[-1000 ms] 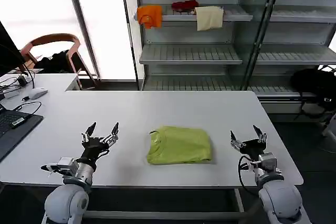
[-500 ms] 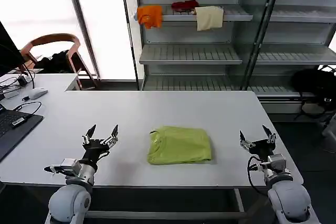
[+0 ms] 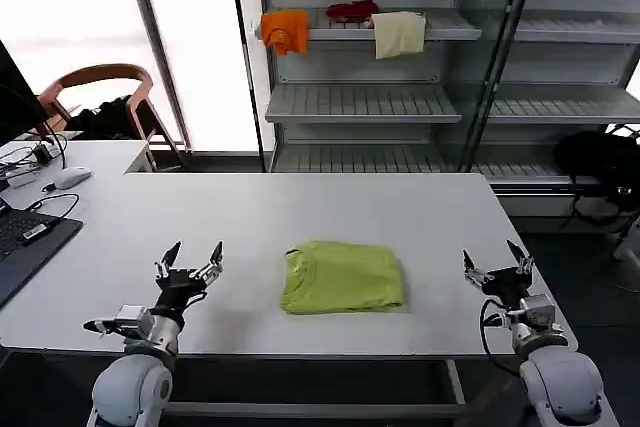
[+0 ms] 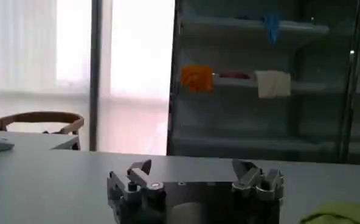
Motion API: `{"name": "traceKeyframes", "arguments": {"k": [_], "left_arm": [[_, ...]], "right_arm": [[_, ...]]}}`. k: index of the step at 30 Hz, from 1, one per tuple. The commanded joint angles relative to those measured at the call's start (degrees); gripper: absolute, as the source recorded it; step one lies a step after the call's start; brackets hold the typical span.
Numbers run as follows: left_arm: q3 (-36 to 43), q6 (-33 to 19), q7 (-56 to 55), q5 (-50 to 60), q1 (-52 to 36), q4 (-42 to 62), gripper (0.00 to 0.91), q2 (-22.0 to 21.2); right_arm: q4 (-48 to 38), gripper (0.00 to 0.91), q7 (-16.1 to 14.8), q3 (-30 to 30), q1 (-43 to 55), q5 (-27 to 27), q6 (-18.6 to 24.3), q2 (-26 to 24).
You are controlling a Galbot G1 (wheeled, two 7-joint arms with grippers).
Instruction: Fold and organize the clothes.
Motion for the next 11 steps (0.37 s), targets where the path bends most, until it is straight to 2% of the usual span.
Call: {"name": "traceKeyframes", "arguments": {"k": [1, 11], "left_arm": [[-0.1, -0.2, 0.2, 0.1, 0.4, 0.0, 0.907, 0.0], [-0.2, -0.3, 0.6, -0.9, 1.4, -1.0, 0.907, 0.0]], "right_arm": [[0.3, 0.907, -0.9, 0.5, -0.5, 2.3, 0.3, 0.0], [1.1, 0.907, -0.3, 0.3, -1.0, 3.6, -0.3, 0.7]]}}
